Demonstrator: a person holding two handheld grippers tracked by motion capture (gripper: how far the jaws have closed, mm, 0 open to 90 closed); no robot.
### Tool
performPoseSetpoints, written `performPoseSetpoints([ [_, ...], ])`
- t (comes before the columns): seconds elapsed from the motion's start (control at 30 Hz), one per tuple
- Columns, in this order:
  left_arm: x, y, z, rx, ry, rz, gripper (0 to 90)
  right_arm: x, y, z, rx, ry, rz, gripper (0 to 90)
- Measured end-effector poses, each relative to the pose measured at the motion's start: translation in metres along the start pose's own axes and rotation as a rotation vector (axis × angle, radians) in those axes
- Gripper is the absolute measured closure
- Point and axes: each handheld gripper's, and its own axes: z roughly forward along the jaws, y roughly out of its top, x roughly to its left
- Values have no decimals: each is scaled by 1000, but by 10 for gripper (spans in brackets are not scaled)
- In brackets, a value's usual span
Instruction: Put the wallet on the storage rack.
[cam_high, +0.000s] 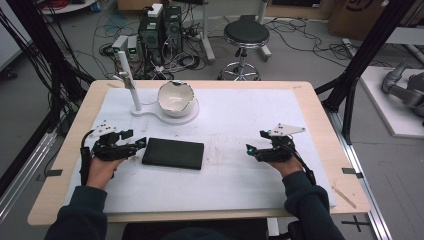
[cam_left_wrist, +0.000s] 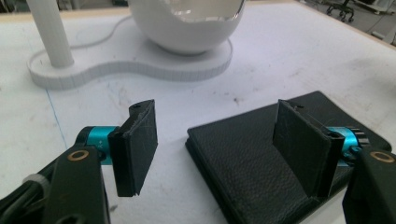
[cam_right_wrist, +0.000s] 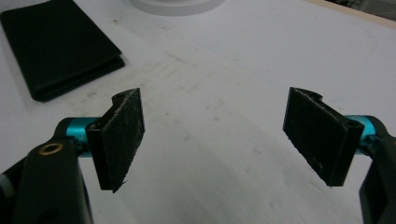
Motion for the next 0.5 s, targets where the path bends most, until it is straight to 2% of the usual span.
performPoseSetpoints([
  [0.03,2,-2,1,20,-3,-7,322,7,4,9,0,33,-11,207],
  [0.07,4,-5,3,42,-14,-14,322,7,4,9,0,33,-11,207],
  [0.13,8,-10,6,83,-43,-26,418,14,8,19,11,57,-23,208],
  [0.17,9,-12,8,120,-54,-34,416,17,10,24,20,68,-30,208],
  [0.2,9,-13,9,134,-60,-35,408,24,13,34,36,90,-46,207],
  [0.3,9,-15,13,168,-85,-39,392,29,15,42,46,109,-63,208],
  [0.33,8,-17,17,196,-103,-42,353,35,17,50,65,126,-77,208],
  [0.37,8,-17,17,196,-103,-42,343,38,19,53,71,135,-84,208],
  [0.43,9,-21,22,249,-114,-54,343,40,20,56,73,145,-83,208],
  [0.5,10,-21,22,252,-132,-81,359,46,23,65,78,168,-93,208],
])
